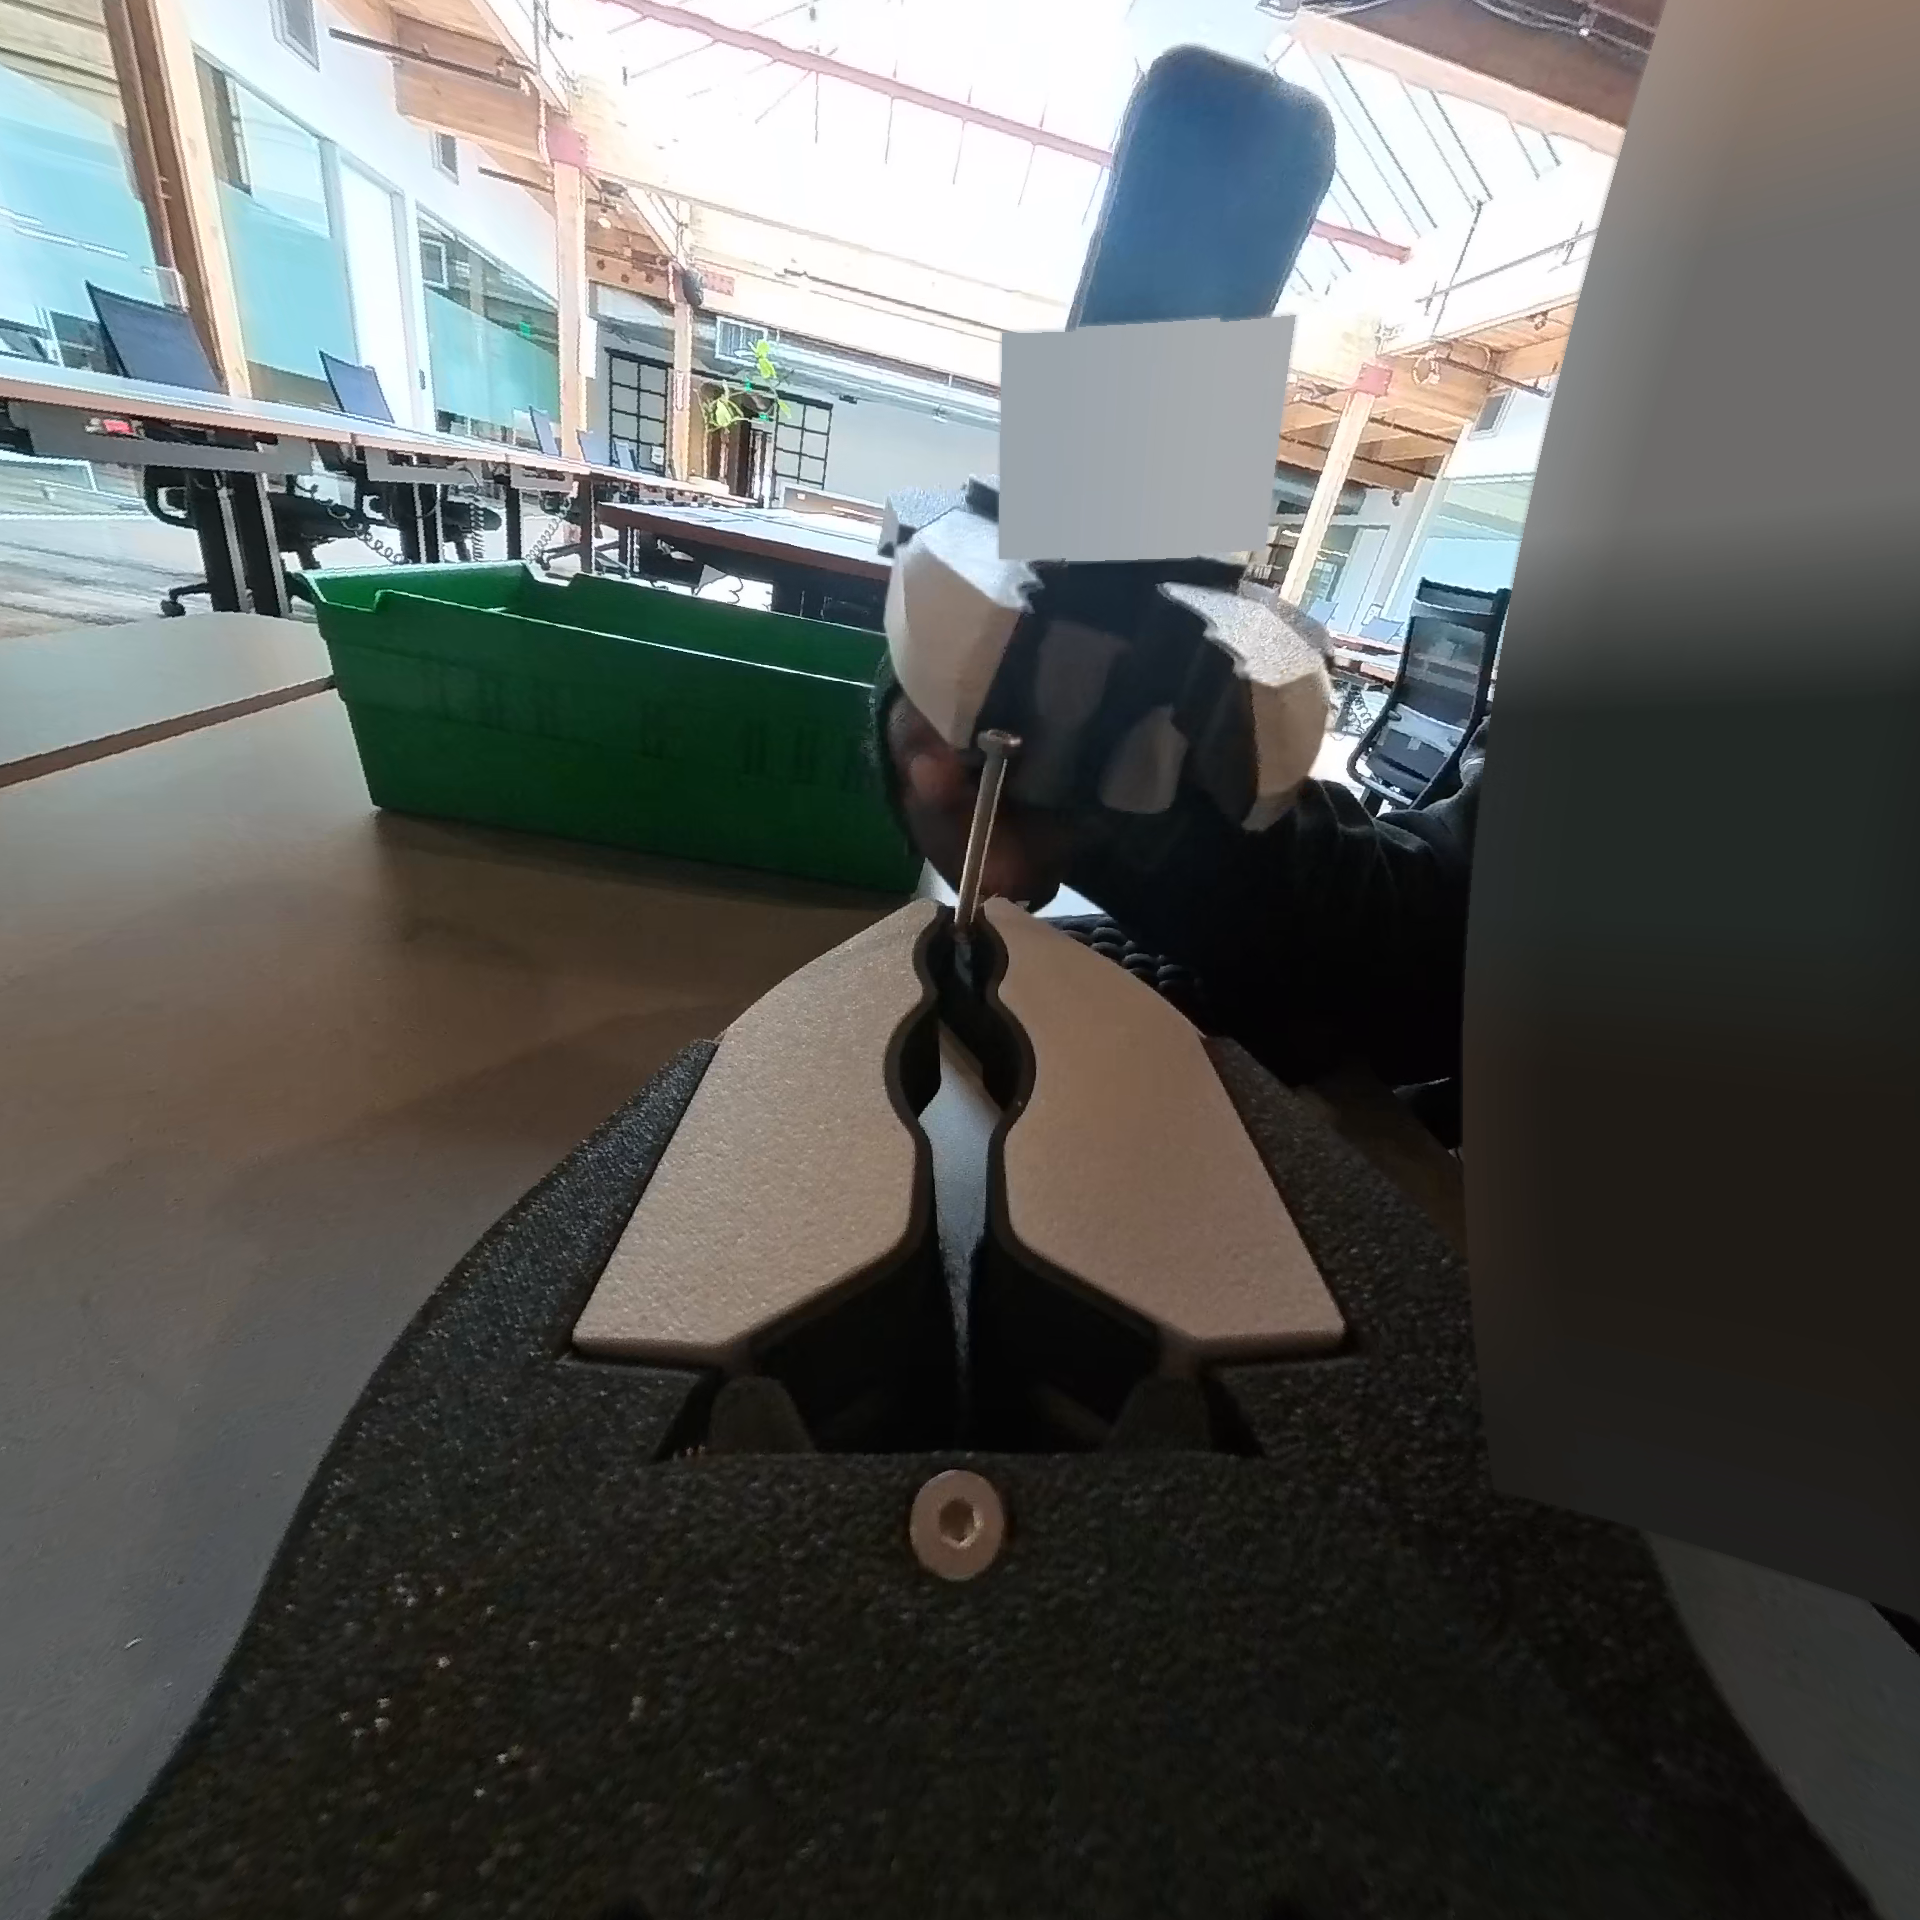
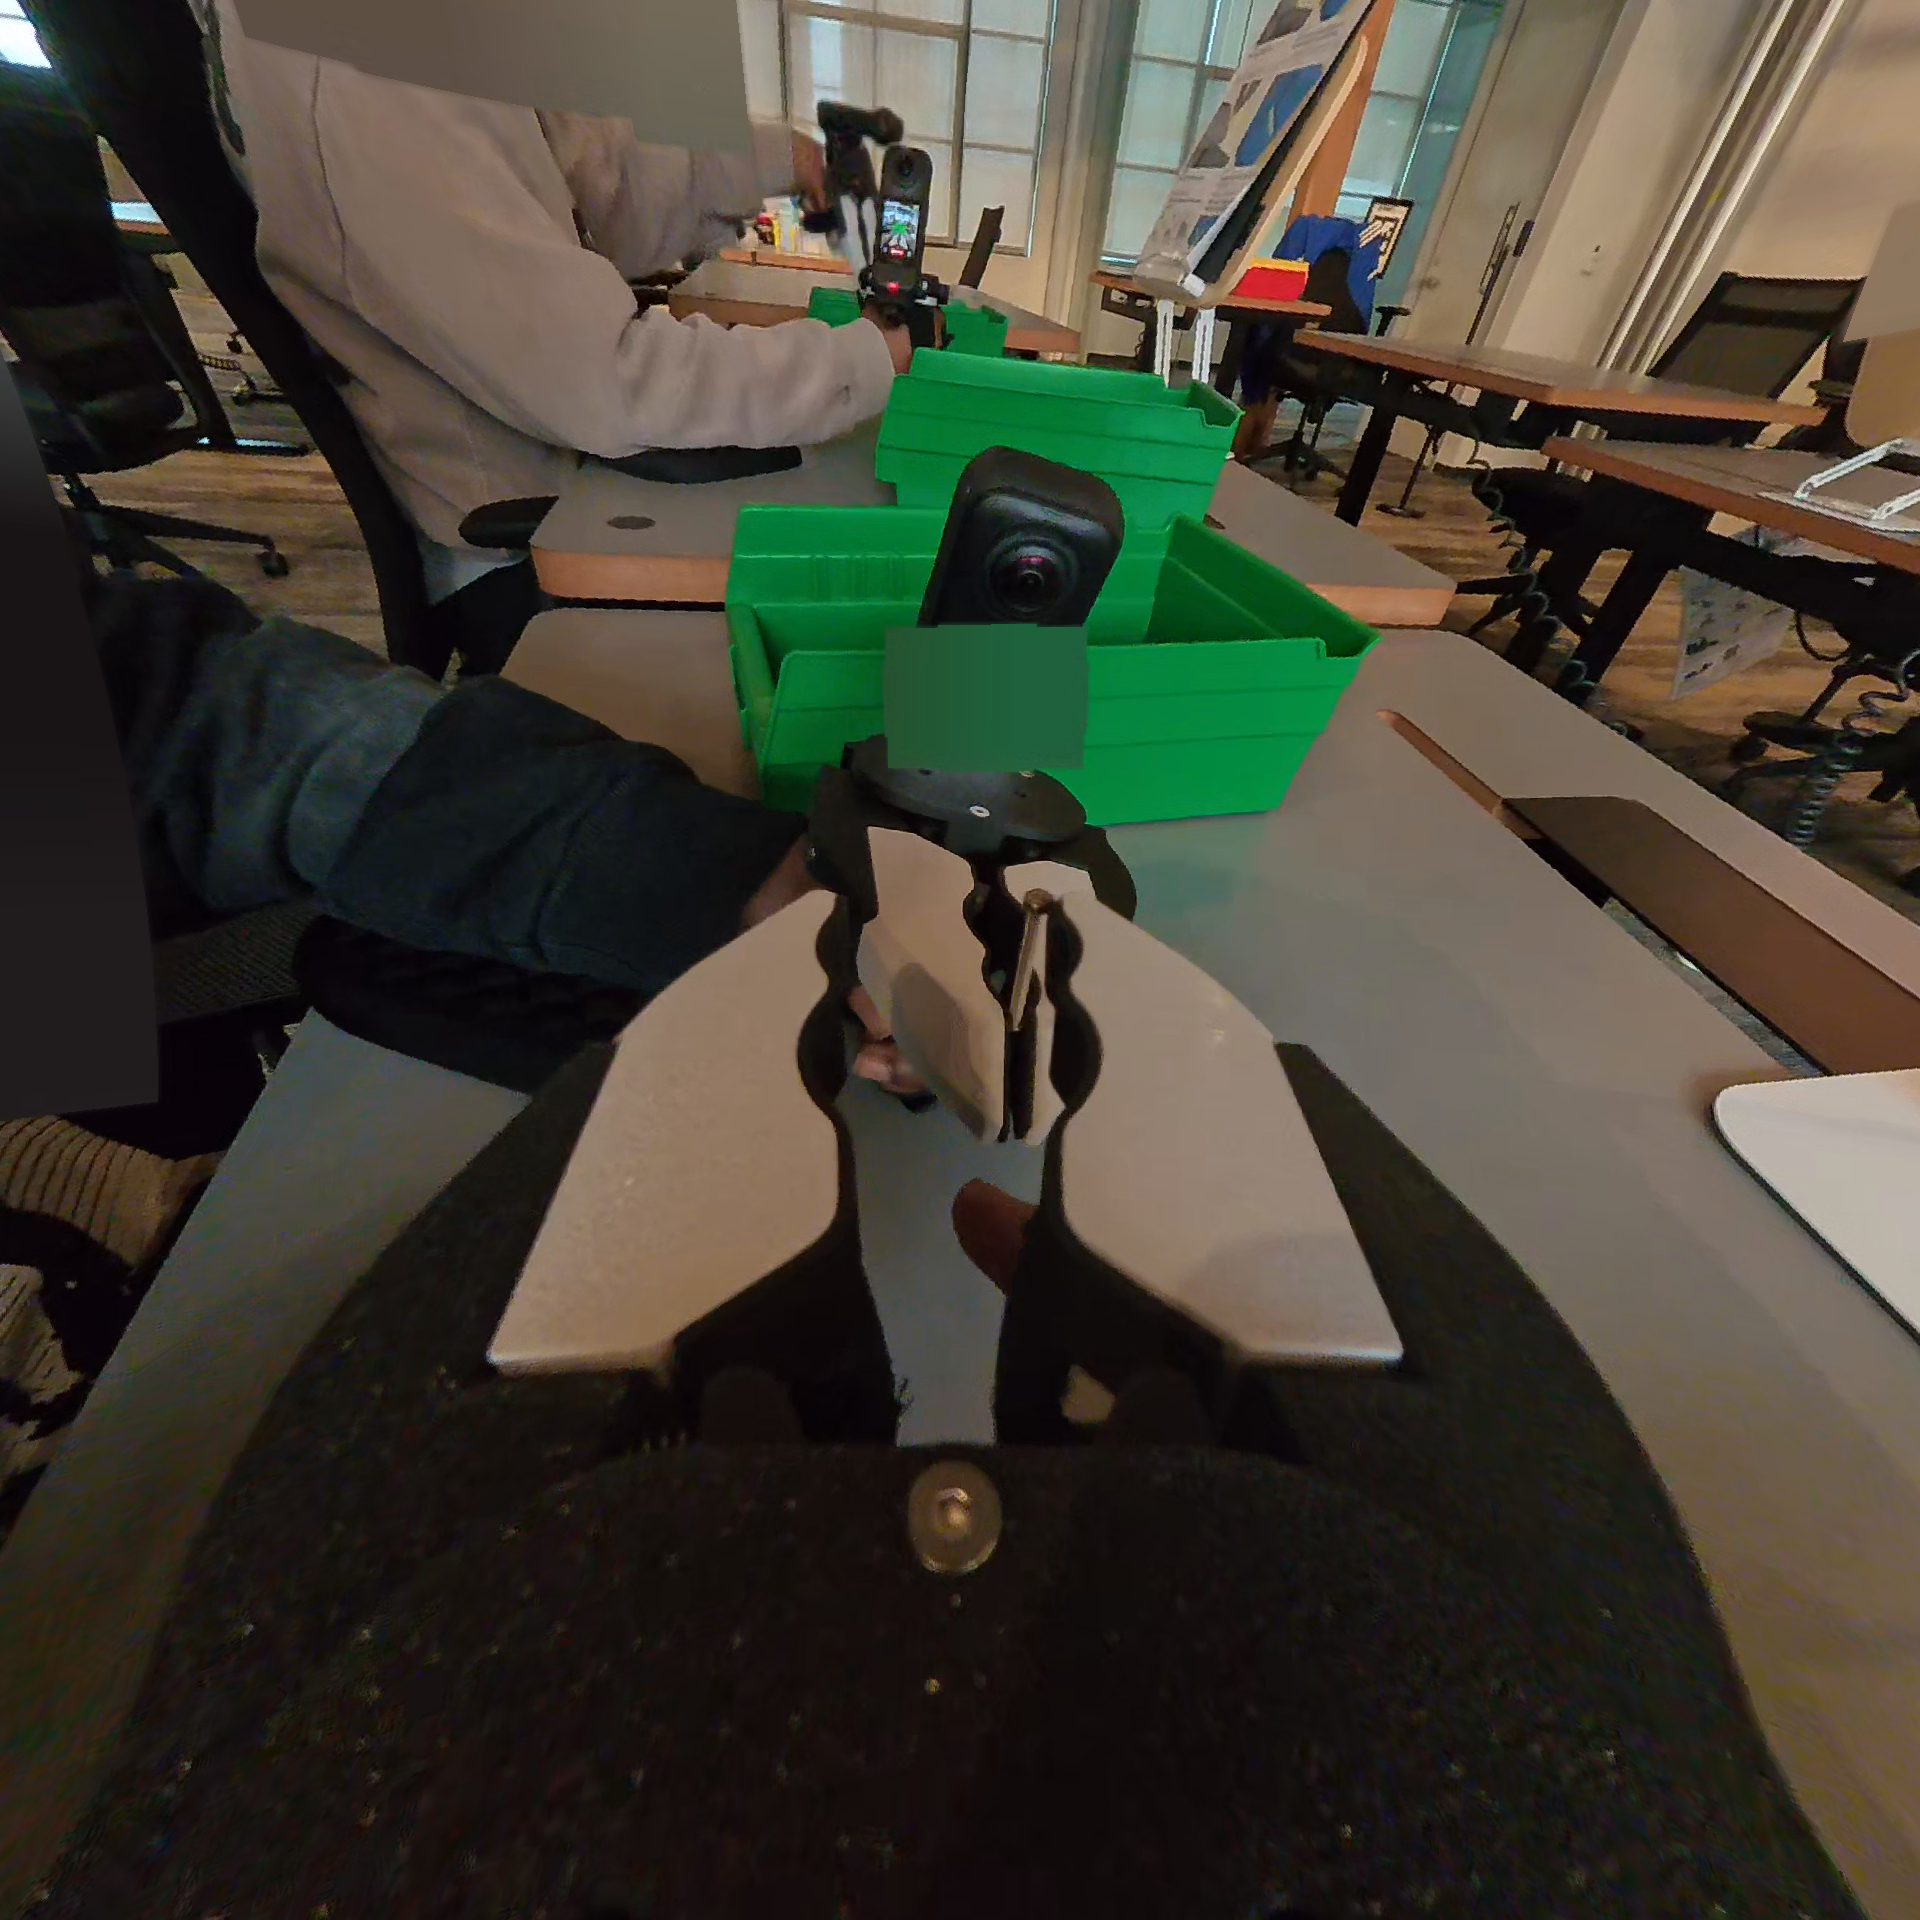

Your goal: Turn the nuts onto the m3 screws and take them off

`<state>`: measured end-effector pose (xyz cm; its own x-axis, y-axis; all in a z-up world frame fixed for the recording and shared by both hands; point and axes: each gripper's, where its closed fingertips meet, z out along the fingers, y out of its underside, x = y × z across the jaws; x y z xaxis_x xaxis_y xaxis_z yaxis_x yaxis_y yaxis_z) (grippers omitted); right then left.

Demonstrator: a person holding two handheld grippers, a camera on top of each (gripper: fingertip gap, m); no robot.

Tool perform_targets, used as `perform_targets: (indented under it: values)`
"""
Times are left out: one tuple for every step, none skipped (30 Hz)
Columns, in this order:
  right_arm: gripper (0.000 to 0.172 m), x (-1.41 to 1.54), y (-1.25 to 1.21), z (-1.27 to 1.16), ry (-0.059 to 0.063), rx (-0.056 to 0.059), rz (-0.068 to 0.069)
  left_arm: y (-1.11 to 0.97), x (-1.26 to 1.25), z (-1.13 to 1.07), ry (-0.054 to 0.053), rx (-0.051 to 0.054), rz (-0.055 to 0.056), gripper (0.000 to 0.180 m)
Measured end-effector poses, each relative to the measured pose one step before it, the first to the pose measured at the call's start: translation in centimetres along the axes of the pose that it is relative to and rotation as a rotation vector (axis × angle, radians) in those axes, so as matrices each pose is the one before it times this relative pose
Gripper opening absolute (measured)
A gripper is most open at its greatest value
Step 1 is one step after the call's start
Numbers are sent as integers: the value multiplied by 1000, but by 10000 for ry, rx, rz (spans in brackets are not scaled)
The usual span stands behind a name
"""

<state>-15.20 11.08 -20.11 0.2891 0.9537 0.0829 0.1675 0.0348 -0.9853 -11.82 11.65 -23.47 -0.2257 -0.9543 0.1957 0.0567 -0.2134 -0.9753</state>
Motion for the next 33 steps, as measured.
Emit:
perform_targets:
  values:
    - [33,3,-10,-106,-15,-19,11,-1,7,-6,-4,2,0,1]
    - [32,32,4,-85,1,-15,20,8,5,9,1,-4,5,1]
    - [32,50,5,-39,17,3,8,6,7,6,3,-10,8,1]
    - [32,76,-48,11,44,49,-2,9,19,7,4,-11,7,1]
    - [33,77,-93,62,61,95,4,16,11,14,6,-10,3,1]
    - [36,51,-85,109,47,100,9,17,14,4,7,-11,3,1]
    - [38,-38,-7,106,-7,35,1,14,18,15,6,-14,9,1]
    - [39,-86,54,83,-40,-22,0,12,13,16,1,-13,7,1]
    - [40,-64,39,56,-27,-15,-6,2,-9,-4,-1,-3,-2,1]
    - [39,-60,42,30,-29,-23,-6,-4,-8,-7,-6,8,-11,1]
    - [39,-98,47,-14,-58,-48,-7,-23,-16,-14,-7,13,-12,1]
    - [37,-71,22,-49,-44,-48,-15,-1,-16,-8,-7,6,-4,1]
    - [35,0,3,-94,7,-35,-28,2,-3,8,-7,-7,5,1]
    - [33,37,13,-125,15,-56,-29,8,1,-1,-5,-4,3,1]
    - [32,38,-23,-141,2,-20,-8,-8,-15,-4,-8,12,-7,1]
    - [30,43,-99,-109,-3,51,28,-33,-20,-22,-5,19,-13,1]
    - [30,38,-97,-52,5,67,44,2,8,-7,3,6,-4,1]
    - [30,43,-37,7,13,33,30,17,23,13,11,-17,11,1]
    - [31,106,32,60,67,9,-9,35,37,26,20,-28,15,1]
    - [34,131,7,94,105,41,-26,28,36,20,15,-23,10,1]
    - [36,8,11,110,24,35,-9,19,-2,10,2,-14,0,1]
    - [36,-108,66,95,-57,-25,8,2,-1,-1,-5,-1,-8,1]
    - [36,-82,94,73,-42,-55,-1,-9,-15,-8,-10,5,-7,1]
    - [36,-68,86,21,-29,-69,-19,-4,-20,-7,-10,9,-3,1]
    - [34,-80,77,-30,-51,-71,-19,-15,-16,-15,-12,9,-6,1]
    - [32,-24,7,-79,-21,-39,-8,-12,-14,-7,-8,7,-6,1]
    - [30,26,-38,-119,4,-11,-7,1,-9,-6,-8,6,-3,1]
    - [29,44,-61,-118,10,19,15,-4,-2,2,-2,3,-1,1]
    - [27,52,-52,-87,4,17,38,0,-2,0,-2,0,-1,1]
    - [27,58,-2,-41,11,3,31,7,10,0,2,-4,2,1]
    - [27,99,-10,27,54,33,0,3,10,7,4,-8,5,1]
    - [29,112,-72,78,91,92,-15,13,8,6,3,-8,5,1]
    - [32,19,-56,107,39,82,-10,4,0,8,1,-3,-1,1]
